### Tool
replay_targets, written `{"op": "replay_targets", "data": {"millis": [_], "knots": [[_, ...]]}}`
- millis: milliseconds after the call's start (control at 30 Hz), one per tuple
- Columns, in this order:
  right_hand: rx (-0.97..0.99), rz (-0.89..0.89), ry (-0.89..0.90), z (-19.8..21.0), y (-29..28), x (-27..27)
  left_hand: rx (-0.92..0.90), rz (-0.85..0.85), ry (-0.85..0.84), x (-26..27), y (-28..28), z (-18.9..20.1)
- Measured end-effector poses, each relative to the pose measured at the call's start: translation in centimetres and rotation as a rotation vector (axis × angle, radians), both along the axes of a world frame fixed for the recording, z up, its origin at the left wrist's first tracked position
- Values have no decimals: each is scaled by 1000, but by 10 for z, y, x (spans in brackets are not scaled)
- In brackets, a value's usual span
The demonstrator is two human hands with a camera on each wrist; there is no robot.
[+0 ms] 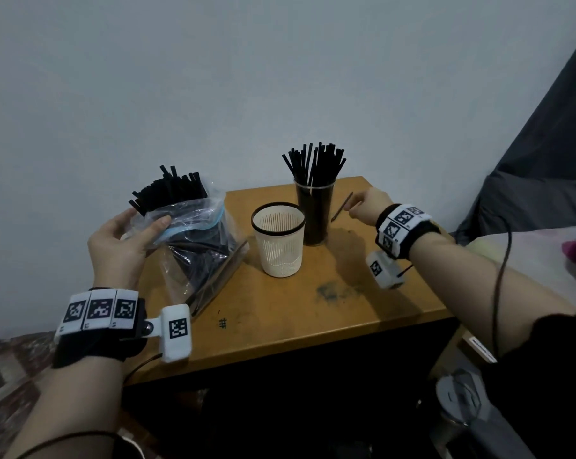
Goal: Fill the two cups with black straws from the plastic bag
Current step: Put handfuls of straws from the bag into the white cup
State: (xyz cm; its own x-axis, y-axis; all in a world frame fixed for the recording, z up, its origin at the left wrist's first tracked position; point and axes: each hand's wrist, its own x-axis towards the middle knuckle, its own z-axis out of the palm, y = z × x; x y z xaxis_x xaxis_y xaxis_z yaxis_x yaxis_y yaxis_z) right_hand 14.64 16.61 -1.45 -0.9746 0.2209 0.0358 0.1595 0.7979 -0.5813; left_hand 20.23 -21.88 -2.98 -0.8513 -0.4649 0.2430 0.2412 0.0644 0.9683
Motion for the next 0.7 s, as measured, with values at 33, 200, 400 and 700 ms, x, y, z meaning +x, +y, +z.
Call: {"op": "replay_targets", "data": {"millis": [33, 200, 400, 700], "knots": [[88, 19, -30, 0, 5, -10, -1, -1, 3, -1, 0, -1], [449, 228, -205, -12, 4, -53, 7, -9, 24, -2, 6, -6], [730, 279, -314, -52, 16, -141, 24, -56, 31, -3, 13, -7], [946, 255, -499, -22, -14, -104, 22, -42, 42, -11, 8, -10]]}}
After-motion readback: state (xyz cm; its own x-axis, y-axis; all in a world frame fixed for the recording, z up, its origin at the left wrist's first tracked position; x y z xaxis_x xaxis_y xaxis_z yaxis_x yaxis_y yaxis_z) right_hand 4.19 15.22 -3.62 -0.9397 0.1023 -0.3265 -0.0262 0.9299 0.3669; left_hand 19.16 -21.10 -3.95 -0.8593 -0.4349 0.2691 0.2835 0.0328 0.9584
